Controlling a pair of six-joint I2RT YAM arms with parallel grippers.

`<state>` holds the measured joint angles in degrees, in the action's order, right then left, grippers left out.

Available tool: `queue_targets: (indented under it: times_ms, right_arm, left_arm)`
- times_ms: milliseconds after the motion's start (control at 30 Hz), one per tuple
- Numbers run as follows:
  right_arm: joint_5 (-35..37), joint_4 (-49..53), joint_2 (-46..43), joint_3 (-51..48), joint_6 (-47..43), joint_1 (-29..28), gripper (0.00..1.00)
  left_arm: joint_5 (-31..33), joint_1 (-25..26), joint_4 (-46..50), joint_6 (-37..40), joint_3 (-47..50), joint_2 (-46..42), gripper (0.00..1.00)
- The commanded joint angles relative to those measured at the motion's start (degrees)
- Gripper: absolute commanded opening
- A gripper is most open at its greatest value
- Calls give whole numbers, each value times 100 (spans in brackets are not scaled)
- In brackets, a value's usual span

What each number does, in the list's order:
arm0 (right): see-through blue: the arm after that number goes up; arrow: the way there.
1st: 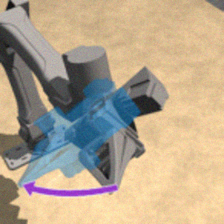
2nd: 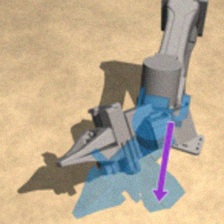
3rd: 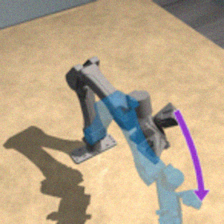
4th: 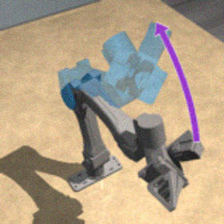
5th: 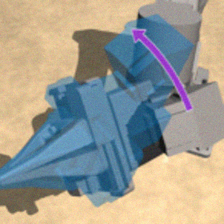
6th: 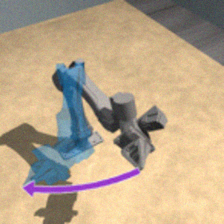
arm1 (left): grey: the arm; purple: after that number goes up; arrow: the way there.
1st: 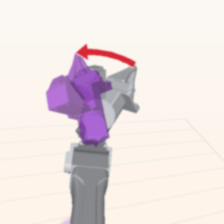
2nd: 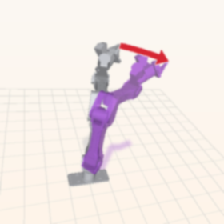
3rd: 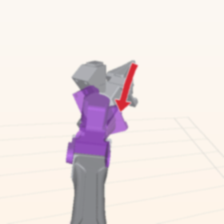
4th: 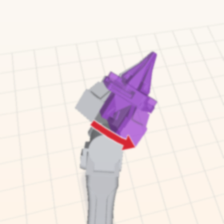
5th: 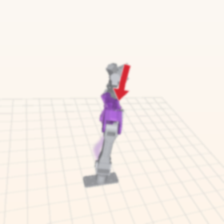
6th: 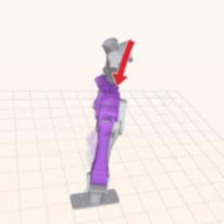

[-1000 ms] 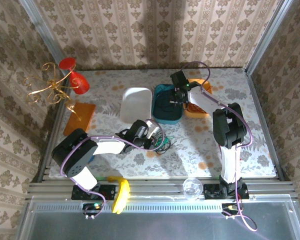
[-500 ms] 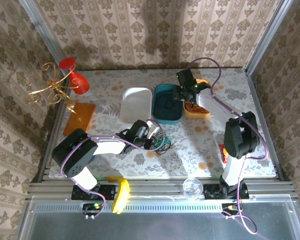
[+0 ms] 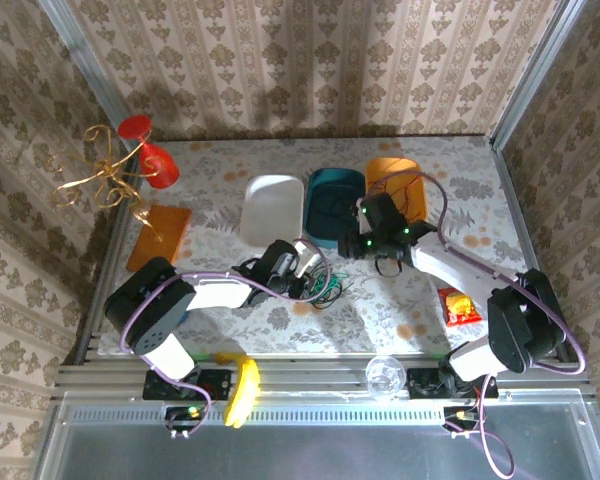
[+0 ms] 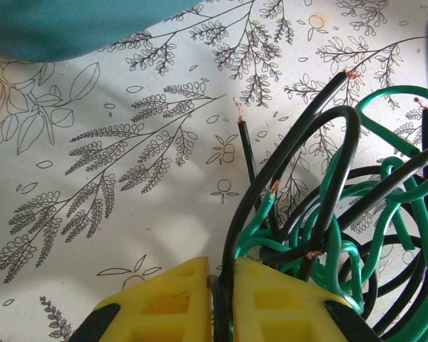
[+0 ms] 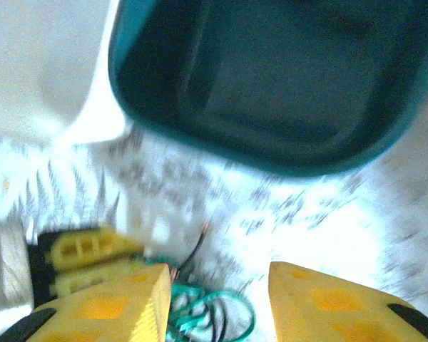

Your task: Untangle the cables

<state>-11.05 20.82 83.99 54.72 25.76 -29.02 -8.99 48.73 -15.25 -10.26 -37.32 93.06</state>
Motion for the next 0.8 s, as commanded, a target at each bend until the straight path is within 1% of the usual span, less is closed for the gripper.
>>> queue_targets:
  times_ms: [0,133,200,333,567,667,767]
  right_arm:
    - [-983,-211,85,33,-59,-87,40]
    - [-1179,375,189,121,-467,-95,39]
    - [-1207,539,168,-10,-578,-96,39]
    - [-1225,523,41,-323,-648,-95,38]
    - [-1220,370,-145,-628,-645,-28,34]
    - [-1271,363,-115,-703,-676,10,30]
    - [-1470,297,0,-747,-733,10,27]
  left_arm:
    - [29,18,281,130,-108,125,13]
    - [45,8,283,100,-104,142,13]
    - [73,0,269,103,-100,156,13]
    - [52,-30,232,94,-100,194,13]
    - [73,-33,192,76,-83,222,13]
    - [65,-36,202,93,-91,231,13]
    - [45,-37,212,91,-100,248,13]
